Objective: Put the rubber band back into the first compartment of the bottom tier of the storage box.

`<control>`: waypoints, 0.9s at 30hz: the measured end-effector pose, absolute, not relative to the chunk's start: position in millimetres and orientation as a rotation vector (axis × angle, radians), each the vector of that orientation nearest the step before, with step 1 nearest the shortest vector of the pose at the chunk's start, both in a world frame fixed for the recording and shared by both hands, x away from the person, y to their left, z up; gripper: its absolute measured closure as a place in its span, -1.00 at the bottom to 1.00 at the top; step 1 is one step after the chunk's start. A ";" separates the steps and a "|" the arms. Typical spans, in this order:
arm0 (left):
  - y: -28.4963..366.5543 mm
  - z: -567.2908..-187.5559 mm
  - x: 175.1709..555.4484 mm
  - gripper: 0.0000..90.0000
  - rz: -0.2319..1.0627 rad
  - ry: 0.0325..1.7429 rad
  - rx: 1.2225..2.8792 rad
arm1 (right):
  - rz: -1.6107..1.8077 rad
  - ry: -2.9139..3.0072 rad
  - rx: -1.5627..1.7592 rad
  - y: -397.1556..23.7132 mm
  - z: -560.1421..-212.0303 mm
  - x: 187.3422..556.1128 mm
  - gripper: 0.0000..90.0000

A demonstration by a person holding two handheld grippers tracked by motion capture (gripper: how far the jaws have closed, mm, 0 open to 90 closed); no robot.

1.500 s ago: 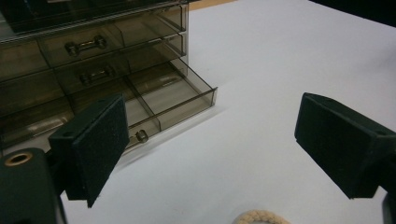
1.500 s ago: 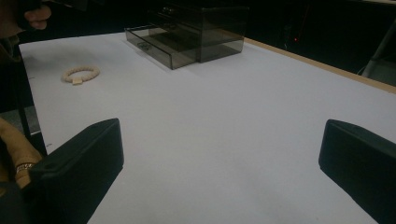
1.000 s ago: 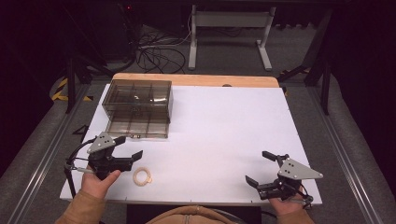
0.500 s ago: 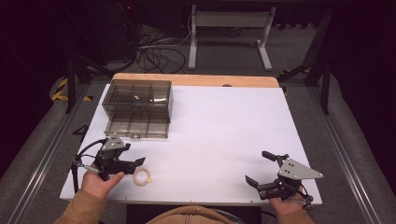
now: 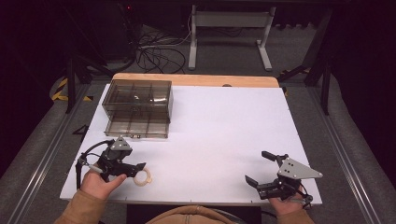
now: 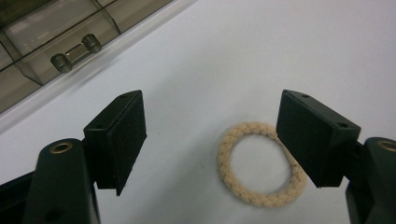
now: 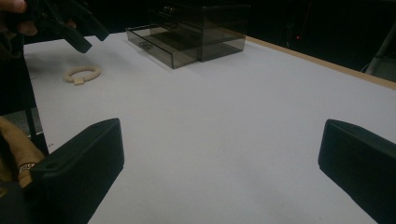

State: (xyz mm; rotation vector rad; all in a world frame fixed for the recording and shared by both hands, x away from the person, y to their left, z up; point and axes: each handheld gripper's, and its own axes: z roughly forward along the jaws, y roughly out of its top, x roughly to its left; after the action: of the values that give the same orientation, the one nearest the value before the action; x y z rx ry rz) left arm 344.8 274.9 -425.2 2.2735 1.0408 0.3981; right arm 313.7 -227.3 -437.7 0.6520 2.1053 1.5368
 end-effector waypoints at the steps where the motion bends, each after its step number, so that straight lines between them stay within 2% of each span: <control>1: 274.9 -425.2 344.8 -0.44 0.398 1.041 2.274 | 1.538 2.105 0.652 -227.2 -437.8 313.9 -0.99; 9: 271.6 -426.7 345.2 -0.39 0.366 1.034 2.348 | 1.533 2.110 0.649 -226.8 -438.0 314.5 -0.99; 27: 265.6 -433.4 350.0 -0.04 0.240 1.041 2.494 | 1.529 2.116 0.647 -226.6 -438.3 314.5 -0.98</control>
State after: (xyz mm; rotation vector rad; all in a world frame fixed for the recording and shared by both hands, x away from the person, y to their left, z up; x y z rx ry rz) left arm 350.0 265.6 -433.4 2.4940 1.0414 0.2403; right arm 314.5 -226.6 -438.3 0.6472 2.1157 1.5294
